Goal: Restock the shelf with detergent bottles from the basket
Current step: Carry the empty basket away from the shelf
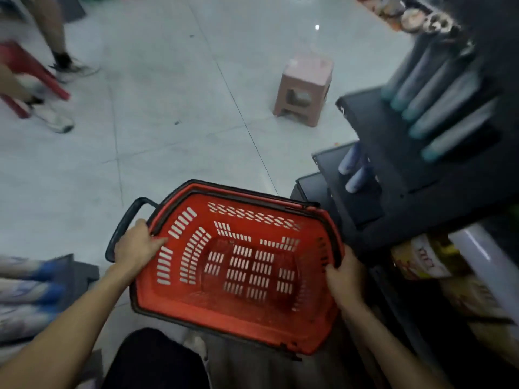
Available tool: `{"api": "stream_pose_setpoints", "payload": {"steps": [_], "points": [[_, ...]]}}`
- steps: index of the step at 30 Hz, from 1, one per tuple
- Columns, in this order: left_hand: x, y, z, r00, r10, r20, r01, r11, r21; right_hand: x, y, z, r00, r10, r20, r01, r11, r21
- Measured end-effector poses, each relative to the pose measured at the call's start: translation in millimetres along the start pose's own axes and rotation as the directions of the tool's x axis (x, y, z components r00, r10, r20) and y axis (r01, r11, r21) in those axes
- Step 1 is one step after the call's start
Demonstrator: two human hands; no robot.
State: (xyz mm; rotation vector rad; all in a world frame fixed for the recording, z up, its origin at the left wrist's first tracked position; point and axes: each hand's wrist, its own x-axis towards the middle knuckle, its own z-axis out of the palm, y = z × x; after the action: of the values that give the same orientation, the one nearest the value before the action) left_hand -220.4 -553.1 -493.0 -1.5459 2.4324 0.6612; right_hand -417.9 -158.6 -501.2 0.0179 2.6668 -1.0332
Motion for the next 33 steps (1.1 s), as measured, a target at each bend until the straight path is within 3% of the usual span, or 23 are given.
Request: {"api": "stream_pose_setpoints", "payload": {"steps": [5,11,15,19,22,33], "points": [[-30,33,-202,0.992,0.030,-0.126,-0.032,0.999,-0.015,6,-197,-91,0.990,-0.139,0.027,0.141,0.956,-0.256],[-24,65,-429,0.965,0.085,-0.248,-0.111,0.990,-0.092,1,-428,-185,0.950,-0.310,0.038,0.302,0.883,-0.360],[-5,77,-538,0.943,0.125,-0.308,-0.170,0.977,-0.125,6,-546,-225,0.916,-0.400,0.015,0.374,0.841,-0.391],[28,99,-611,0.915,0.163,-0.369,-0.241,0.955,-0.174,32,-626,-245,0.879,-0.476,-0.023,0.421,0.797,-0.434],[69,128,-648,0.924,0.127,-0.361,-0.209,0.958,-0.197,71,-669,-255,0.879,-0.477,-0.019,0.415,0.783,-0.462],[229,296,-713,0.925,0.108,-0.365,-0.164,0.978,-0.127,294,-816,-267,0.873,-0.486,0.043,0.454,0.776,-0.438]]}}
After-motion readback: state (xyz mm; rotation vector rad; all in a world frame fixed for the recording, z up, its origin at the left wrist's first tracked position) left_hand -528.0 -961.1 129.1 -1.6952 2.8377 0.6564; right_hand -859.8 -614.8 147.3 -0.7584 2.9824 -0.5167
